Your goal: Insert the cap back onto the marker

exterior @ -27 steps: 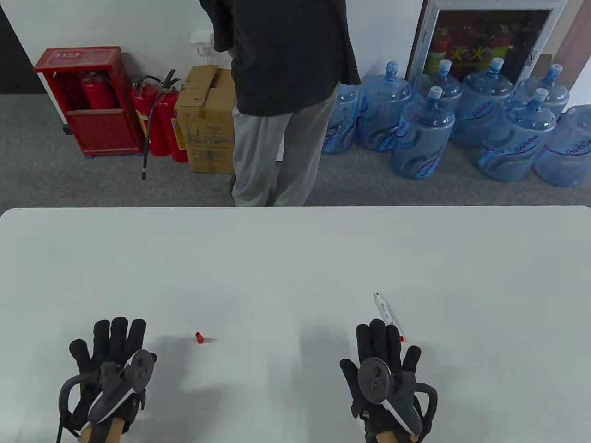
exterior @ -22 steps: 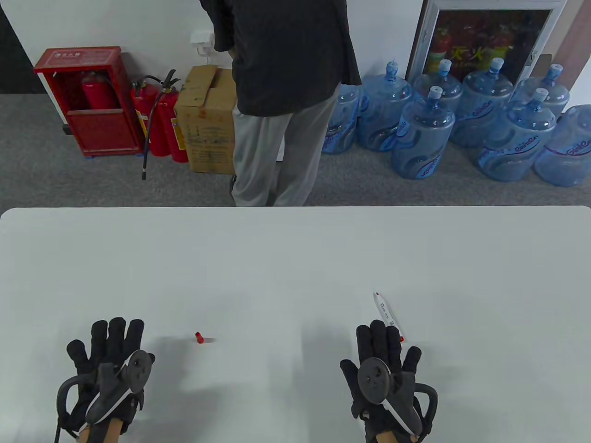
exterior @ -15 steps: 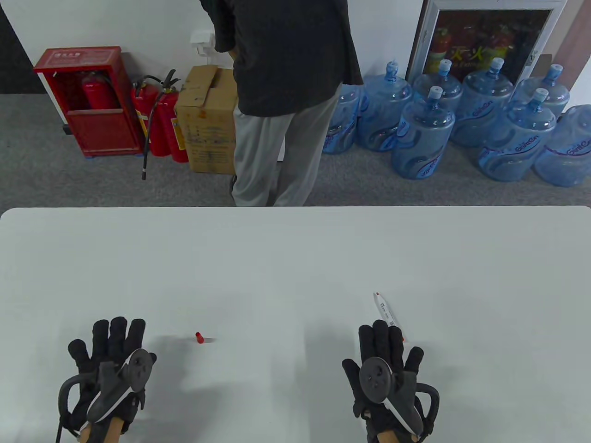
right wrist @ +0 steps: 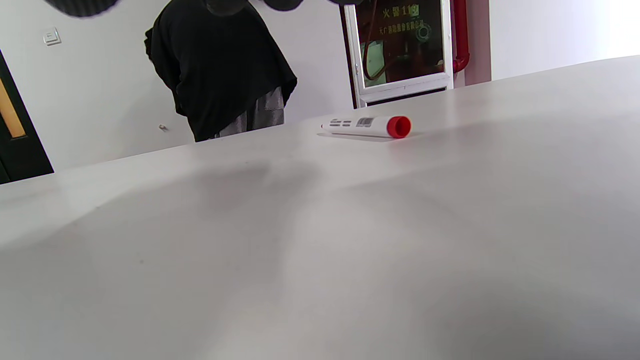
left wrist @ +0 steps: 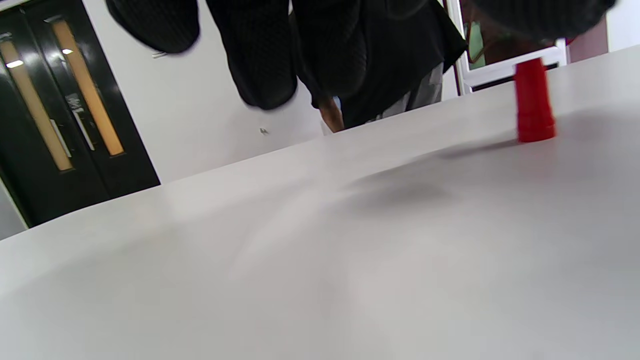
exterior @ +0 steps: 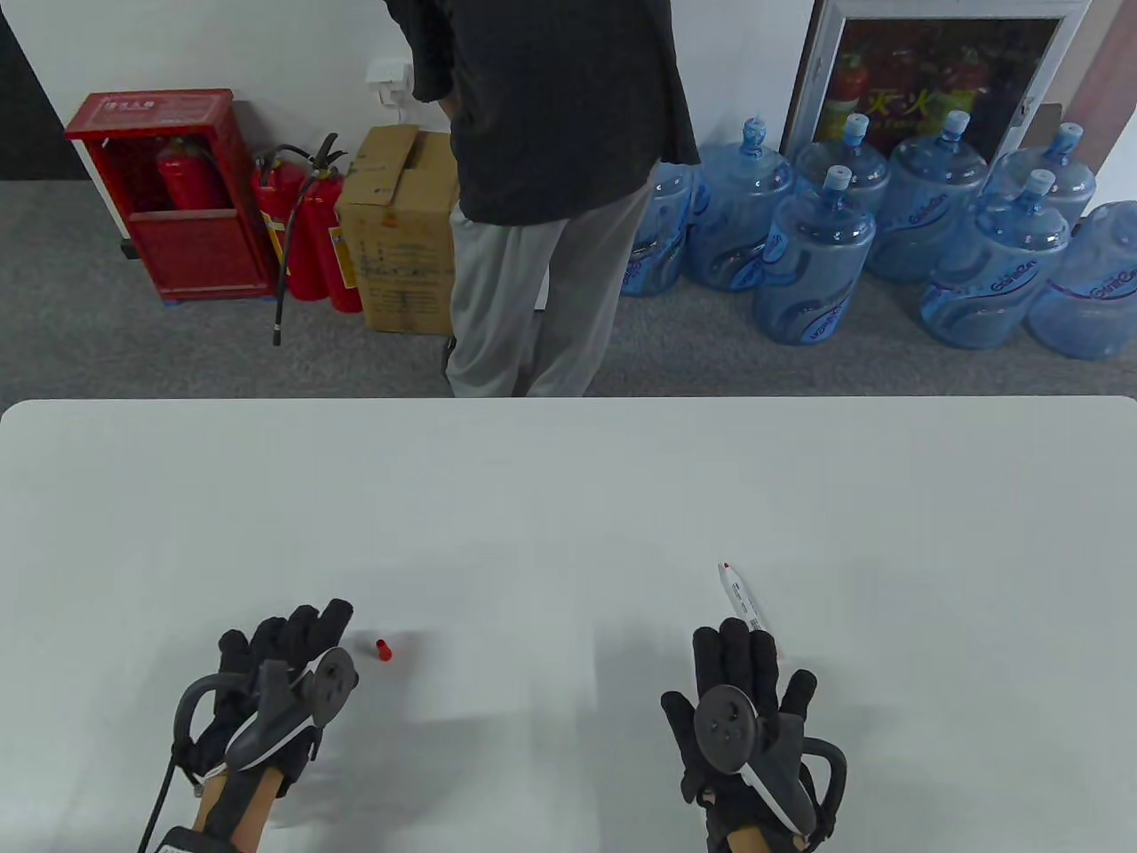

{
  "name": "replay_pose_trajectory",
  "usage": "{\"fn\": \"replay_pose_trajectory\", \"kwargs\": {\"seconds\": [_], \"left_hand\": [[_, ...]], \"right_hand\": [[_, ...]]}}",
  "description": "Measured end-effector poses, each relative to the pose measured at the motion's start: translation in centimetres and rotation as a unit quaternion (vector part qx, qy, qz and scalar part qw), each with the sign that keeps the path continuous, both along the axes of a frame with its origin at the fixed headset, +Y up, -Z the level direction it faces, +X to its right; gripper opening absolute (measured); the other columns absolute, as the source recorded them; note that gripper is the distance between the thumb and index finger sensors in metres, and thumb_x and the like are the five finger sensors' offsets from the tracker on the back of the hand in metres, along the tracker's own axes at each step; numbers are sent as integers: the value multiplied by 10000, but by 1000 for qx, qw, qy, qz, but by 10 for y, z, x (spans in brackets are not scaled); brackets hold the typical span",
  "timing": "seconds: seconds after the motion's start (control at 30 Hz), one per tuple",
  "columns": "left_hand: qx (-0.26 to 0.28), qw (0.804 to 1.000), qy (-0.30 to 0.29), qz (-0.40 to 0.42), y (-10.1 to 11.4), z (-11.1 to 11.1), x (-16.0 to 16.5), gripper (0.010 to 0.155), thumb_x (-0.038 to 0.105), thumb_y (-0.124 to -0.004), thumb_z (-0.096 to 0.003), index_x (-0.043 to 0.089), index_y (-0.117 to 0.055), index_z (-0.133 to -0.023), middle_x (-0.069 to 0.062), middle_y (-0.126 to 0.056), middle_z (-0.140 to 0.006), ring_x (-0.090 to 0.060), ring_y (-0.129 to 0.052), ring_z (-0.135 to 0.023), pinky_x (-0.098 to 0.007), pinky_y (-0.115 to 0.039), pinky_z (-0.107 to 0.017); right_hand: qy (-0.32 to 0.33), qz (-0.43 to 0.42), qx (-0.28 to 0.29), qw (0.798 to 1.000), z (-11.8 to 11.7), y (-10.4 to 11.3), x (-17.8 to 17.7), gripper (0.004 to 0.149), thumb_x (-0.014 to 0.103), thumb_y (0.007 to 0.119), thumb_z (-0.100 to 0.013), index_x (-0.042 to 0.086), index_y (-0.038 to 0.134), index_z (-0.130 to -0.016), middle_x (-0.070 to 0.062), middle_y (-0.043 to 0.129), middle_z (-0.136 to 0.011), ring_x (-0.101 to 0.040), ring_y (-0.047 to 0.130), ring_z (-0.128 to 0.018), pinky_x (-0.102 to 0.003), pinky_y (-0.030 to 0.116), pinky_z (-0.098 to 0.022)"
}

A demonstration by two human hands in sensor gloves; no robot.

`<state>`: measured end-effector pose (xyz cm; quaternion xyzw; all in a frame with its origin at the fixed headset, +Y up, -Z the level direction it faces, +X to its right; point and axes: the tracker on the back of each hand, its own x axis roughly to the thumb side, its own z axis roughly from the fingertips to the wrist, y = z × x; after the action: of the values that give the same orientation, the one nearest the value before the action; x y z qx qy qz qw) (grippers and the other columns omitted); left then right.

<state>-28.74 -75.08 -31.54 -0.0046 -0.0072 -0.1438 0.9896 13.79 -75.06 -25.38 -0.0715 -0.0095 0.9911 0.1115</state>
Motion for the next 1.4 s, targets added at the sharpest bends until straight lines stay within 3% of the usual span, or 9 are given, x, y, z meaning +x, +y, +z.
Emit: {"fn": "replay_pose_trajectory", "kwargs": {"seconds": [0.23, 0.5, 1.07, 1.4], "left_hand": [[-3, 999, -24, -29, -4, -21, 29, 678, 611, -741, -383, 488, -545, -1021, 115, -913, -979, -228, -1033, -751, -546, -696, -678], [-6, 998, -35, -48, -4, -33, 46, 643, 601, -794, -366, 500, -629, -979, 132, -958, -925, -219, -1058, -694, -545, -709, -669], [-13, 997, -28, -67, -13, -42, 71, 504, 570, -804, -376, 495, -795, -874, 145, -1062, -780, -198, -1107, -510, -520, -761, -618], [-16, 997, -21, -70, -14, -42, 74, 454, 550, -816, -377, 487, -854, -826, 137, -1078, -752, -194, -1110, -480, -517, -768, -610]], "right_hand": [[-2, -2, -3, 1000, 1, 1, 1, 777, 681, 474, -410, 372, 253, -1088, 55, 210, -1198, -235, 244, -1112, -577, 218, -705], [-2, -3, -4, 1000, 1, 1, 1, 778, 681, 474, -409, 371, 251, -1087, 48, 212, -1199, -237, 245, -1112, -577, 218, -705], [8, -6, -1, 1000, 0, 0, 0, 779, 681, 474, -410, 369, 249, -1088, 42, 207, -1199, -239, 241, -1112, -578, 218, -704], [9, -6, 0, 1000, 0, 1, -1, 779, 681, 475, -410, 370, 250, -1088, 42, 208, -1199, -241, 241, -1112, -578, 218, -705]]}}
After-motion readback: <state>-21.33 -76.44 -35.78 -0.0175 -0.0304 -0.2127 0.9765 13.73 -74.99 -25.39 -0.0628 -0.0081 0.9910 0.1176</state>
